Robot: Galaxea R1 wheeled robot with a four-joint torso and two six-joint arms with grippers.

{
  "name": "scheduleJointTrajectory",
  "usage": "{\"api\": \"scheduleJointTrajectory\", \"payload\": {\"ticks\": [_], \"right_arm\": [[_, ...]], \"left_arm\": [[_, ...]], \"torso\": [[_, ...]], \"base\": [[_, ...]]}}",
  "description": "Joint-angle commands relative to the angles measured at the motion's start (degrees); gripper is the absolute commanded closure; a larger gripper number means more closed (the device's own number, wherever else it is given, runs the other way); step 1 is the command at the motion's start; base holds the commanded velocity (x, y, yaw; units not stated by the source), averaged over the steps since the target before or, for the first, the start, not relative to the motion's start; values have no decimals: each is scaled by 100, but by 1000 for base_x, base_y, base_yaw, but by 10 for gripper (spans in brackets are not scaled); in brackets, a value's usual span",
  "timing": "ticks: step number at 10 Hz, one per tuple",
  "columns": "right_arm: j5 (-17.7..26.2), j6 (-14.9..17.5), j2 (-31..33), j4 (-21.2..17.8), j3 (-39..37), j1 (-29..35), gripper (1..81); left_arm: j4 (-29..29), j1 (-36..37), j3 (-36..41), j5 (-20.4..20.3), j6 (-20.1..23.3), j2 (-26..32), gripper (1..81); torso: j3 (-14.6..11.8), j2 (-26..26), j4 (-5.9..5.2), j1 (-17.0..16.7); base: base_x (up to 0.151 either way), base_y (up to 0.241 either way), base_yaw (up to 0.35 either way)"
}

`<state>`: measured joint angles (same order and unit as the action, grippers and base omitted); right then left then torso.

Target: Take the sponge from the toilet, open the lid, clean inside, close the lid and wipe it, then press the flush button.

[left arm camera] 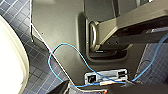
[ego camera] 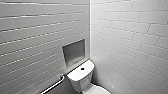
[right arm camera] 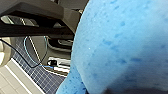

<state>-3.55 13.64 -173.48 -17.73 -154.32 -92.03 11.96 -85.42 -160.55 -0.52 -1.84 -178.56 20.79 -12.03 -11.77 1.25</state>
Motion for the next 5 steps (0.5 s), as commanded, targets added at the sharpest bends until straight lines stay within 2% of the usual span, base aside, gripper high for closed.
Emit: {"api": "scheduleJointTrajectory", "payload": {"ticks": [1, 2, 5], "right_arm": [[381, -37, -242, 454, -414, 268, 811], [398, -46, -260, 437, -440, 356, 811], [469, -55, -277, 428, -431, 338, 811]], "left_arm": [[-431, 161, -12, 105, -36, 4, 10], [-748, 170, 15, 17, -27, 4, 10], [-783, 223, -12, 26, -36, 13, 10]], "torso": [[0, 0, 0, 0], [0, 0, 0, 0], [0, 0, 0, 0]], "base": [[0, 0, 0], [0, 0, 0], [0, 0, 0]]}}
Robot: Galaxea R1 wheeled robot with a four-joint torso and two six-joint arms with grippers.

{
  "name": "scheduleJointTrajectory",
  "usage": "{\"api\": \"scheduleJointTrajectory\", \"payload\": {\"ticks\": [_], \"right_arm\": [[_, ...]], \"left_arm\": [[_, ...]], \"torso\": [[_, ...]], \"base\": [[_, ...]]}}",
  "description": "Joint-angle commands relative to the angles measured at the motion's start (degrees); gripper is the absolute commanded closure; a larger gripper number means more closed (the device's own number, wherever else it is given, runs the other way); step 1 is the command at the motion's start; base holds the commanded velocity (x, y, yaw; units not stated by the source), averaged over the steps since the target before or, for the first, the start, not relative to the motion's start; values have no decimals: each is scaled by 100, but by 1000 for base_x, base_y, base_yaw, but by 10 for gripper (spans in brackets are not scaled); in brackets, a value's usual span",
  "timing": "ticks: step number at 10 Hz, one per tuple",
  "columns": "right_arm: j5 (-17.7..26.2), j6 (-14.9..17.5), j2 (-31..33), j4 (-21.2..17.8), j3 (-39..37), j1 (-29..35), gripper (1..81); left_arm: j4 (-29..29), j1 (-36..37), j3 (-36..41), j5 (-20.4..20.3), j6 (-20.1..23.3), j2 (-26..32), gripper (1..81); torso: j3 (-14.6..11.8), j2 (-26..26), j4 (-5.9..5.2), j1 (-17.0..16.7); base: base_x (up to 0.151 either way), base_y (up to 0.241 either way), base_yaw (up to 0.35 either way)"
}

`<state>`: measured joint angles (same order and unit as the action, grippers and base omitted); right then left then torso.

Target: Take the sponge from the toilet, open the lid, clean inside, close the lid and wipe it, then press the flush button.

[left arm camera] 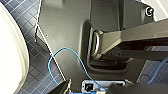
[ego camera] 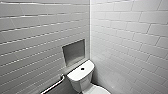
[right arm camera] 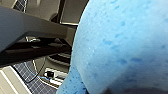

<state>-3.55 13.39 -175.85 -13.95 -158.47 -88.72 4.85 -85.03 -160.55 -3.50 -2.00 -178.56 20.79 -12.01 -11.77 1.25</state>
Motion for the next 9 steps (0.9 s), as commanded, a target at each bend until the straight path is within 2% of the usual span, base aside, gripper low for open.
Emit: {"api": "scheduleJointTrajectory", "payload": {"ticks": [1, 9], "right_arm": [[443, -47, -5, 41, -8, -63, 811], [451, -47, -5, 41, 27, -10, 811]], "left_arm": [[-72, 184, -12, 324, -20, 21, 10], [-90, 175, 15, 324, -20, 48, 10]], "torso": [[0, 0, 0, 0], [0, 0, 0, 0]], "base": [[0, 0, 0], [0, 0, 0]]}}
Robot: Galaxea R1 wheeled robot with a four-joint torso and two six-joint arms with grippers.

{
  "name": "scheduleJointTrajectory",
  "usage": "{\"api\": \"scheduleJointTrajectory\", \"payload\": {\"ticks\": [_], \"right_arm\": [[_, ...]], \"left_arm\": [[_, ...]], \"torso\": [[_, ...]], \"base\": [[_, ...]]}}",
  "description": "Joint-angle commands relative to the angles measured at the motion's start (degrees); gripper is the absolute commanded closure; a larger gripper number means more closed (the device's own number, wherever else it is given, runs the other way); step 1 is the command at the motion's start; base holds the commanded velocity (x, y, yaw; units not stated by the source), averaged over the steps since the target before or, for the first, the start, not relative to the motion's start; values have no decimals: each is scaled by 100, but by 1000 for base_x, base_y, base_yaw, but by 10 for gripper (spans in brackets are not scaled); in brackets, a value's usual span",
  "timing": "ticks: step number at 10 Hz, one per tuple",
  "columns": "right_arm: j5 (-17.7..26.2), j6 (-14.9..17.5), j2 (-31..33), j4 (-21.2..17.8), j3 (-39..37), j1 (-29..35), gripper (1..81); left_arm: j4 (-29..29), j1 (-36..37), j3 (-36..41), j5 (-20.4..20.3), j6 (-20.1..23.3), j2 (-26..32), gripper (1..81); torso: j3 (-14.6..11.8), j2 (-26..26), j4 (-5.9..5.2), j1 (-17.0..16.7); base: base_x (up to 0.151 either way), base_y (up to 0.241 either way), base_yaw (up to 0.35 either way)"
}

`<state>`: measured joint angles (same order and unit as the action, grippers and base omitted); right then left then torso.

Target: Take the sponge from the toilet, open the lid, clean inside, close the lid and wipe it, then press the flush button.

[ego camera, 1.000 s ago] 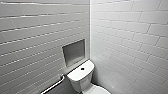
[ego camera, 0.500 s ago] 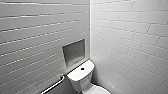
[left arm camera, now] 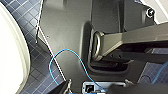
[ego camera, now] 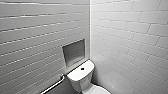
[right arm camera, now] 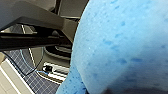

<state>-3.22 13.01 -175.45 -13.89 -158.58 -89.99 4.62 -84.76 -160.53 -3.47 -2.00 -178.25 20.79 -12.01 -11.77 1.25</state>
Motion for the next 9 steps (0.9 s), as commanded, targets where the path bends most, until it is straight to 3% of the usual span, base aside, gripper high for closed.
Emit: {"api": "scheduleJointTrajectory", "payload": {"ticks": [1, 9], "right_arm": [[419, -9, -54, 35, 38, 116, 811], [427, 0, -54, 35, 38, 108, 811]], "left_arm": [[-67, 156, 12, 321, -20, 26, 10], [-58, 148, 12, 321, -20, 26, 10]], "torso": [[0, 0, 0, 0], [-2, 0, 2, -11]], "base": [[0, 0, 0], [71, 0, 0]]}}
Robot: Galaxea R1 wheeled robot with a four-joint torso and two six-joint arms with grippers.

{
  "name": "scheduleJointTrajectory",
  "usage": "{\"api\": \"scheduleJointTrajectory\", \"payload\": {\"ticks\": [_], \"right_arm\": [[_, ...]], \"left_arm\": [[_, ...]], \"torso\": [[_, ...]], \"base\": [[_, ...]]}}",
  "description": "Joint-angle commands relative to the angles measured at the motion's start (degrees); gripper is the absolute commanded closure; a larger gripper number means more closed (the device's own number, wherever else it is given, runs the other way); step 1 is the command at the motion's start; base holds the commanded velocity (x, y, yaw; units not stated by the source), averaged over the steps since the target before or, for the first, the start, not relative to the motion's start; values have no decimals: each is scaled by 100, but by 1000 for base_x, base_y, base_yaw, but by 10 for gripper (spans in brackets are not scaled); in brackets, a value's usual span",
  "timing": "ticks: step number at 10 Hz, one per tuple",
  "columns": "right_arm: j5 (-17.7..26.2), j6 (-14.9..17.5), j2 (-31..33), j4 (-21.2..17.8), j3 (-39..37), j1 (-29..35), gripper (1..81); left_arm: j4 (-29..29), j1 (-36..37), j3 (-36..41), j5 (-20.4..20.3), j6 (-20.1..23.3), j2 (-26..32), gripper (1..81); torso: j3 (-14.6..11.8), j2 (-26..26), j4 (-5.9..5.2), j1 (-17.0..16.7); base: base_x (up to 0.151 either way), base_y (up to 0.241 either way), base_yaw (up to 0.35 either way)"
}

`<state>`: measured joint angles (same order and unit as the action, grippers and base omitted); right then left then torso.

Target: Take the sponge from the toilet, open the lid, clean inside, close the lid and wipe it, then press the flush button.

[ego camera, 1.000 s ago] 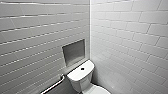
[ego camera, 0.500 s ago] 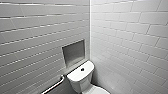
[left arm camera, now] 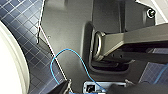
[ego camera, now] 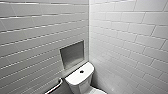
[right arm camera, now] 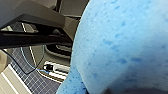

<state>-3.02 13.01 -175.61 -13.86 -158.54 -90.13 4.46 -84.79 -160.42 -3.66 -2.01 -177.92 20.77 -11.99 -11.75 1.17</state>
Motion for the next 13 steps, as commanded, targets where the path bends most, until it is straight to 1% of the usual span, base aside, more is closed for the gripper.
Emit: {"api": "scheduleJointTrajectory", "payload": {"ticks": [1, 4, 5, 6, 7, 8, 9, 10, 11, 13], "right_arm": [[408, 0, -30, 41, 35, 121, 811], [390, 9, 41, 76, 228, 51, 811], [347, 9, 145, 68, 420, 34, 811], [346, 9, 278, 41, 685, 42, 811], [338, 9, 444, 33, 999, 42, 811], [329, 9, 619, 15, 1316, 42, 811], [329, 0, 673, 7, 1465, 60, 811], [337, 0, 683, 6, 1529, 69, 811], [329, 0, 682, 15, 1520, 52, 811], [320, 0, 682, 24, 1502, 34, 811]], "left_arm": [[-42, 142, 1, 339, -19, -7, 10], [-33, 125, 168, 331, -19, 46, 10], [-16, 168, 544, 270, -19, 264, 10], [-15, 307, 1091, 234, -19, 626, 10], [-42, 510, 1788, 295, -27, 1079, 10], [-42, 668, 2719, 313, -27, 1650, 10], [-42, 809, 3228, 313, -27, 1966, 10], [-93, 992, 3914, 364, -27, 2405, 10], [-225, 1185, 4270, 453, -27, 2663, 10], [-279, 1704, 4895, 875, -27, 3103, 10]], "torso": [[0, -2, 0, -2], [0, 0, 0, 0], [0, 2, 0, -2], [0, 2, 0, -2], [0, 2, 0, -2], [0, 2, 0, -2], [0, 2, 0, -5], [0, 2, 0, -5], [0, 2, 0, -5], [0, 2, 0, -2]], "base": [[0, 0, 0], [0, 0, 0], [0, 0, 0], [0, 0, 0], [0, 0, 0], [0, 0, 0], [0, 0, 0], [0, 0, 0], [0, 0, 0], [0, 0, 0]]}}
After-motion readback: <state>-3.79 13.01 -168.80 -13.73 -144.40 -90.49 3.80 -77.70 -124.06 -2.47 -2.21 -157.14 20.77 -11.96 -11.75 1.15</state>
